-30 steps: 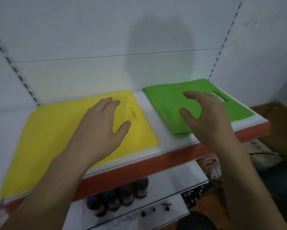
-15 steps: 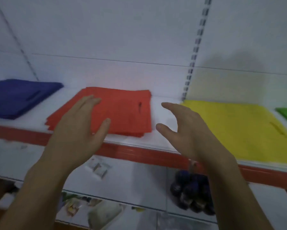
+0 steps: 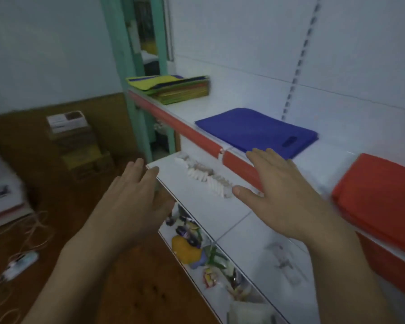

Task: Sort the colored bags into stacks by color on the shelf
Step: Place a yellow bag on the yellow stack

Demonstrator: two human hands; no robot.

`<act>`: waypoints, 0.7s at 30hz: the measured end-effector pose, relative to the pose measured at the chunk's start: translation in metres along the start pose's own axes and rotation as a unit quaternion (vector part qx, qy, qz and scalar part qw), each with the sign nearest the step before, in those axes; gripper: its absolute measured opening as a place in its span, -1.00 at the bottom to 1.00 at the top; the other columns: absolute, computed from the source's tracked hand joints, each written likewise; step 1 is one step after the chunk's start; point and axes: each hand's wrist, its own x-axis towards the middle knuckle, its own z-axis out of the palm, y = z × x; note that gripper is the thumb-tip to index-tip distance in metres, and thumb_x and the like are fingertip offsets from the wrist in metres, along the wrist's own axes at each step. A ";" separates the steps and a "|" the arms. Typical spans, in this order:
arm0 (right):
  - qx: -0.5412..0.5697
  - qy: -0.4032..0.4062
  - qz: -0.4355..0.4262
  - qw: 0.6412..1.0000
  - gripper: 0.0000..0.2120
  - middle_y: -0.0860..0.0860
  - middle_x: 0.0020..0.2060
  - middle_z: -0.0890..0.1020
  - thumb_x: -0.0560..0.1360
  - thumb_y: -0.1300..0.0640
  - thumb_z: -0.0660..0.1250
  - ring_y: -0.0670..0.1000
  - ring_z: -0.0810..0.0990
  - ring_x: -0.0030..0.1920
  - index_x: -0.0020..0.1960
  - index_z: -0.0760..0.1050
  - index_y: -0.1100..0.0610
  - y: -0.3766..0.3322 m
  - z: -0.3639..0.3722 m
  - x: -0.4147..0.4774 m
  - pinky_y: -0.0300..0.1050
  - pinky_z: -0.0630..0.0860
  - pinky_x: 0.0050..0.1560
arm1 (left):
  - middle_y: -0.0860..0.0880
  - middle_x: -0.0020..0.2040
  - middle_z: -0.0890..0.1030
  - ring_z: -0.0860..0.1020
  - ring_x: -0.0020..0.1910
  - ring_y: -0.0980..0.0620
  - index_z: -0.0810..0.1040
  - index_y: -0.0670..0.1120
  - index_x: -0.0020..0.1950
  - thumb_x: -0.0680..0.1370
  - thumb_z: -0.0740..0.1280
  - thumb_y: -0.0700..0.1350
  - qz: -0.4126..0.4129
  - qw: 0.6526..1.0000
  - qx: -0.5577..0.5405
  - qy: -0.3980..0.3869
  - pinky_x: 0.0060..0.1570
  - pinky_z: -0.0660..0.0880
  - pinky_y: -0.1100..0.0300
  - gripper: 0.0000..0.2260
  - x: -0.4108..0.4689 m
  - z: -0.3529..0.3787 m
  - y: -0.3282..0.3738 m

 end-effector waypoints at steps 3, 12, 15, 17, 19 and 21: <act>-0.002 -0.046 -0.012 0.999 -0.28 -0.11 0.60 0.05 0.57 -0.31 0.13 -0.01 -0.09 0.61 0.61 0.01 -0.04 -0.017 0.023 0.048 0.13 -0.09 0.59 | -0.03 0.64 -0.14 -0.14 0.61 -0.03 -0.06 0.04 0.62 0.56 0.10 0.34 -0.047 0.998 0.026 -0.012 0.56 0.00 -0.02 -0.26 0.025 -0.003 -0.042; 0.058 -0.076 -0.009 0.995 -0.41 -0.10 0.47 0.29 0.58 -0.26 0.19 -0.01 0.18 0.52 0.52 0.19 -0.04 -0.051 0.072 0.218 0.06 0.13 0.54 | 0.02 0.64 -0.11 -0.15 0.61 -0.01 -0.05 0.07 0.62 0.58 0.14 0.31 -0.054 0.997 0.049 -0.010 0.56 -0.01 -0.07 -0.29 0.178 -0.009 -0.119; 0.050 -0.089 -0.013 0.995 -0.45 -0.05 0.43 0.35 0.60 -0.23 0.20 0.00 0.26 0.43 0.50 0.24 -0.01 -0.069 0.076 0.278 -0.02 0.23 0.43 | 0.05 0.64 -0.09 -0.14 0.61 0.01 -0.03 0.09 0.62 0.58 0.14 0.31 -0.042 0.998 0.036 0.006 0.56 0.01 -0.09 -0.30 0.232 -0.020 -0.145; 0.047 -0.096 -0.005 0.994 -0.44 -0.02 0.42 0.36 0.60 -0.23 0.18 0.03 0.26 0.43 0.50 0.24 0.00 -0.081 0.078 0.315 -0.01 0.24 0.41 | 0.06 0.64 -0.08 -0.14 0.61 0.02 -0.02 0.10 0.61 0.57 0.14 0.31 -0.040 0.999 0.031 0.013 0.56 0.01 -0.10 -0.31 0.263 -0.026 -0.162; 0.036 -0.090 0.001 0.995 -0.41 0.00 0.45 0.33 0.60 -0.25 0.16 0.05 0.22 0.48 0.53 0.21 0.00 -0.089 0.084 0.348 0.02 0.21 0.45 | 0.08 0.63 -0.09 -0.16 0.60 0.04 -0.03 0.11 0.61 0.58 0.14 0.31 -0.039 0.999 0.031 0.009 0.56 0.00 -0.09 -0.32 0.292 -0.031 -0.179; 0.027 -0.084 0.016 0.996 -0.36 0.00 0.53 0.25 0.59 -0.28 0.13 0.04 0.13 0.54 0.57 0.15 0.00 -0.096 0.093 0.375 0.05 0.13 0.53 | 0.08 0.63 -0.08 -0.17 0.60 0.05 -0.03 0.12 0.61 0.59 0.13 0.29 -0.028 0.999 0.020 0.004 0.56 0.01 -0.09 -0.33 0.320 -0.032 -0.196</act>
